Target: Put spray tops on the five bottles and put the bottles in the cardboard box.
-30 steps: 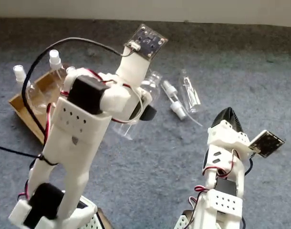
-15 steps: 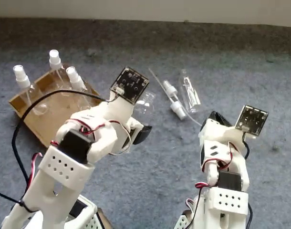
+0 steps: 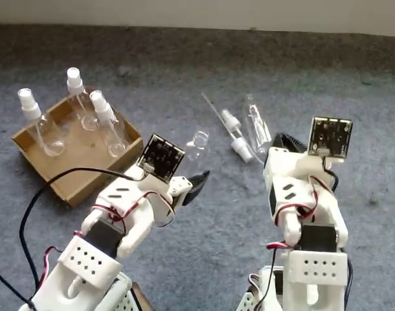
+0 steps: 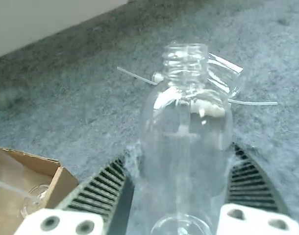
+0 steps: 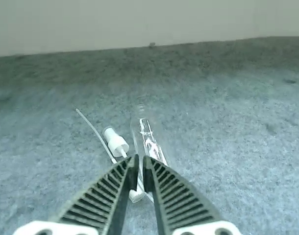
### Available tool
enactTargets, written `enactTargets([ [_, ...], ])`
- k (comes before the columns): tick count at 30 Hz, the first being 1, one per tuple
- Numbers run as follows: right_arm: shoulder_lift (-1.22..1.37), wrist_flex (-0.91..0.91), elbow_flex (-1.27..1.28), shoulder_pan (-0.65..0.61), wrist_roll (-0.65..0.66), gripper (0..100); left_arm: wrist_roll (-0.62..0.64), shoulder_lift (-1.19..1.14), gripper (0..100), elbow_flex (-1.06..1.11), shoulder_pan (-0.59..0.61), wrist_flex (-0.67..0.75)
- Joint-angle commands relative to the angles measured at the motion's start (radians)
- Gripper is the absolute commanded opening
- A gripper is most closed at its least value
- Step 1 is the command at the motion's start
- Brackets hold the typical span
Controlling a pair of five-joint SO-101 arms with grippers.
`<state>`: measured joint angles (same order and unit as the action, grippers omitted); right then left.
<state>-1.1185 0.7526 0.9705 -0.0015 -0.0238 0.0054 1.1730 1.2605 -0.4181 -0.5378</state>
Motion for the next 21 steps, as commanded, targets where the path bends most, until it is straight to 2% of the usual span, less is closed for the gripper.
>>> enactTargets([
  [1,0.259,0.012,-0.193,-0.008,0.015,2.1,0.009,0.085,19,0.143,0.010,0.258],
  [6,0.595,0.016,-0.418,-0.047,0.025,2.1,0.009,0.159,19,0.252,0.002,0.325],
  [9,0.776,0.027,-0.544,-0.099,0.121,2.1,0.009,0.200,19,0.285,0.010,0.327],
  [12,0.941,0.120,-0.704,-0.147,0.196,2.1,0.009,0.249,19,0.321,0.010,0.327],
  [21,1.388,0.366,-1.259,-0.171,0.232,2.3,0.009,0.504,19,0.447,0.136,0.351],
])
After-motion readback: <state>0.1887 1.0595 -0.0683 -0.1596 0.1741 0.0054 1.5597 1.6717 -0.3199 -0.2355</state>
